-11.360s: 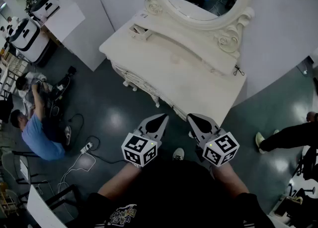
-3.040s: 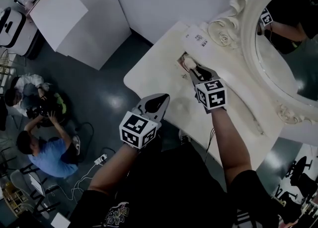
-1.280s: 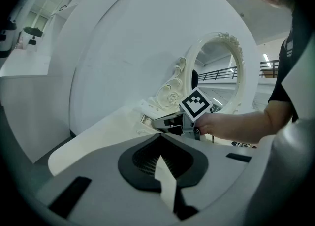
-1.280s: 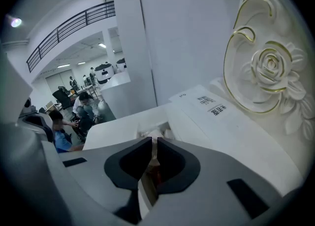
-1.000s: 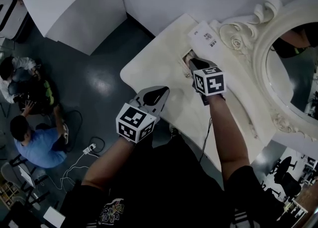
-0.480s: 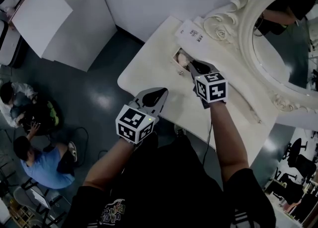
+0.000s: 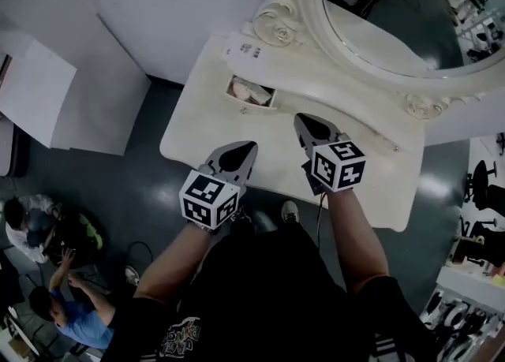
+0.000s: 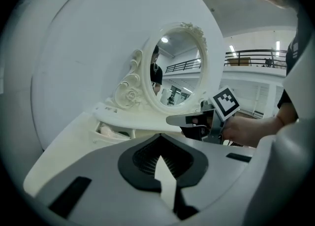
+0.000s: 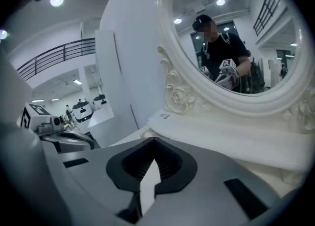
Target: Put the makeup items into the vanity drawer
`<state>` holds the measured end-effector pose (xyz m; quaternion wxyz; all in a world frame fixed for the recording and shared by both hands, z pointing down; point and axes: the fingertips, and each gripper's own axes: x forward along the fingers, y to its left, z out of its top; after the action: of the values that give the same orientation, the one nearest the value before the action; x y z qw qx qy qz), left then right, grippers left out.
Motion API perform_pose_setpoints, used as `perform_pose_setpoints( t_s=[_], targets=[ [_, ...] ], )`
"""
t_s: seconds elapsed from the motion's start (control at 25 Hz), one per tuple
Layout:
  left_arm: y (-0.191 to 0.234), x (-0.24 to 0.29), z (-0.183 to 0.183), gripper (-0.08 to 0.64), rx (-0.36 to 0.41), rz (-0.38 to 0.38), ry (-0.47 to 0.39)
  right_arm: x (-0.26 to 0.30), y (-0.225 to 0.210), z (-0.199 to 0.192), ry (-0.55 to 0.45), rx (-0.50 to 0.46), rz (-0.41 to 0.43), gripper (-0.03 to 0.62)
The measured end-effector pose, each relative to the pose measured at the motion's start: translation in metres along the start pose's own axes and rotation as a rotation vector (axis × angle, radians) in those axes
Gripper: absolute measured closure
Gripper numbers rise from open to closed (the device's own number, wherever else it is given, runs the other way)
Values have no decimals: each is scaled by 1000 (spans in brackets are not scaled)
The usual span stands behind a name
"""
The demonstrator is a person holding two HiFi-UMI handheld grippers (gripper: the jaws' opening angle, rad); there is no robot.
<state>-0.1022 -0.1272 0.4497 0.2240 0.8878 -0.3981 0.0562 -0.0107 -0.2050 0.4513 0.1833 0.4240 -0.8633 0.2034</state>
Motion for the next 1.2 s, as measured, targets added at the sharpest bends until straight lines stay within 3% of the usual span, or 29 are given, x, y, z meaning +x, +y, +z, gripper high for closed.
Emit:
perform_pose_setpoints(
  t_s=[0.36, 0.72, 1.2],
  targets=[
    [-68, 30, -7, 560, -2, 13, 15, -101, -26, -18, -71, 11, -25, 563],
    [-136, 47, -22, 560, 6, 74, 15, -165, -49, -44, -94, 5, 38, 563],
    [-186, 43, -39, 560, -16, 148, -13, -216, -34, -71, -71, -59, 164, 563]
  ],
)
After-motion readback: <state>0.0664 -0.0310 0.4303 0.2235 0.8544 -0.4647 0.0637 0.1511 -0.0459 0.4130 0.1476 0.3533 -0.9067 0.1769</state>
